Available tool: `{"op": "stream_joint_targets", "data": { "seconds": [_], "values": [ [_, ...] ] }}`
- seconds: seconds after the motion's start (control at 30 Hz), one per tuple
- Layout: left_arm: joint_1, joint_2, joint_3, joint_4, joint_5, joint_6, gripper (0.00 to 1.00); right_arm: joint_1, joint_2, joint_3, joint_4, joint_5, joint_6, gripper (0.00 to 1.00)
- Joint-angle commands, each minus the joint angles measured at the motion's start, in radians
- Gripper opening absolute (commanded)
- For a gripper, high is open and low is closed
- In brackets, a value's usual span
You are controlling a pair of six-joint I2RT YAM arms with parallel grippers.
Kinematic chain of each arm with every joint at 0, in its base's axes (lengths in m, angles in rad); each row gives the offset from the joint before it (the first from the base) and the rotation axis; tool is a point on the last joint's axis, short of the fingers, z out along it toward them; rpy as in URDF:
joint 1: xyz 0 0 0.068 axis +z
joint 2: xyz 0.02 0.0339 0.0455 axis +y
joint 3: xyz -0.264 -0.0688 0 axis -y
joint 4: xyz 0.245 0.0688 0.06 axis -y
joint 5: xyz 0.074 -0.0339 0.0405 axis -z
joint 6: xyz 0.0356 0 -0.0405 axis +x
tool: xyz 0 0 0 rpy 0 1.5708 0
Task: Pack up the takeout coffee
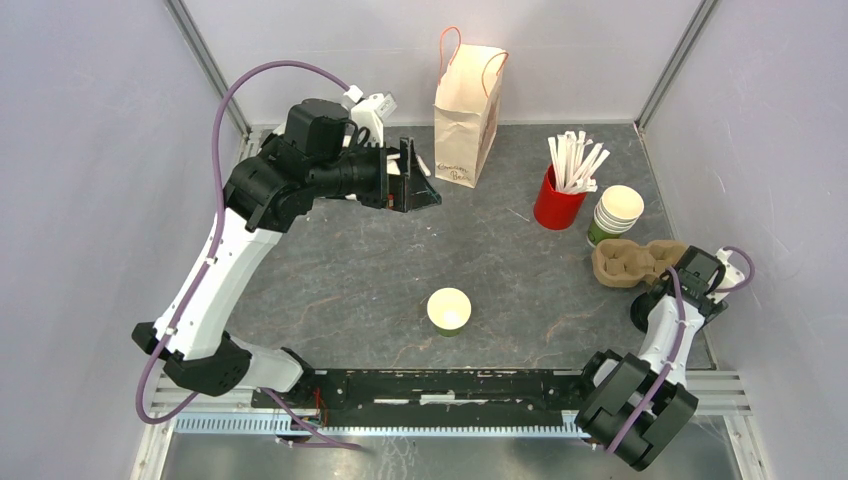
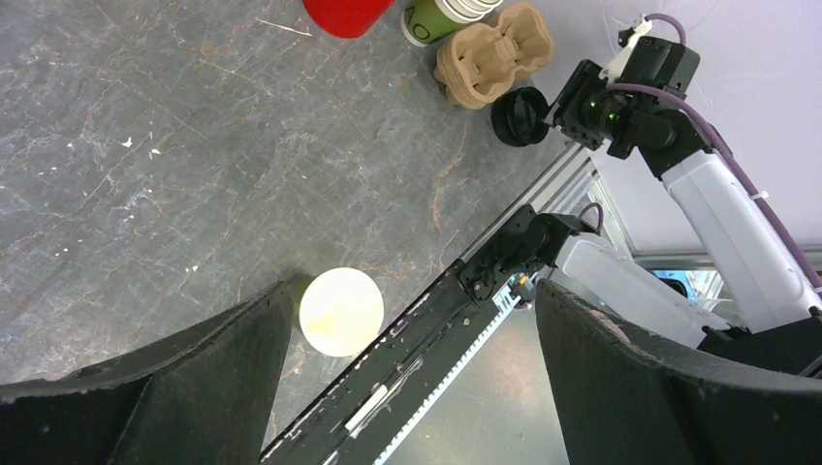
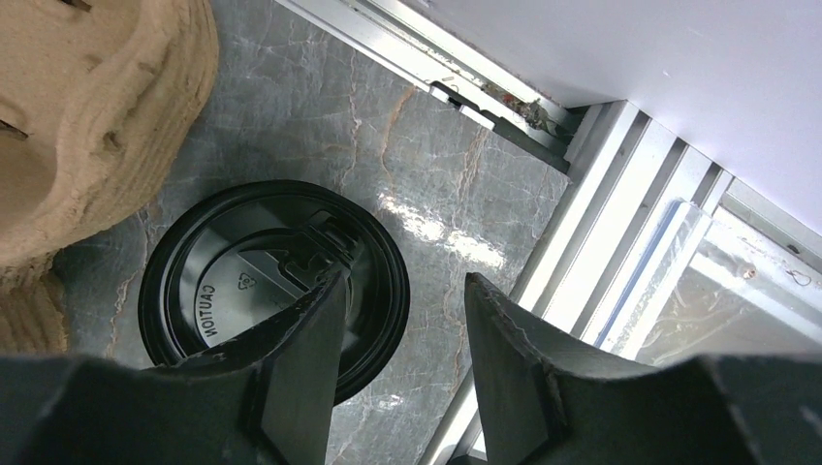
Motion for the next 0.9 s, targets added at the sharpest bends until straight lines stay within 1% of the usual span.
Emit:
{"op": "stream_joint_targets", "data": {
  "seconds": [0.0,0.27,0.57,0.87],
  "values": [
    [-0.004,-0.001,0.042,0.033,-0.014,0.062,1.0,-0.011,0.0,-0.012,0.055,0.006,-0.008,0.52],
    [-0.005,0.016,0.054,0.032,-0.014,0.061,1.0,-0.016,0.032,-0.002,0.094,-0.019,-0.021,0.45],
    [-0.005,0.027,0.062,0.032,-0.014,0.059,1.0,-0.016,0.063,0.011,0.131,-0.068,-0.046,0.45],
    [-0.005,0.032,0.073,0.029,-0.018,0.062,1.0,-0.021,0.097,0.04,0.139,-0.061,-0.06,0.46]
  ]
}}
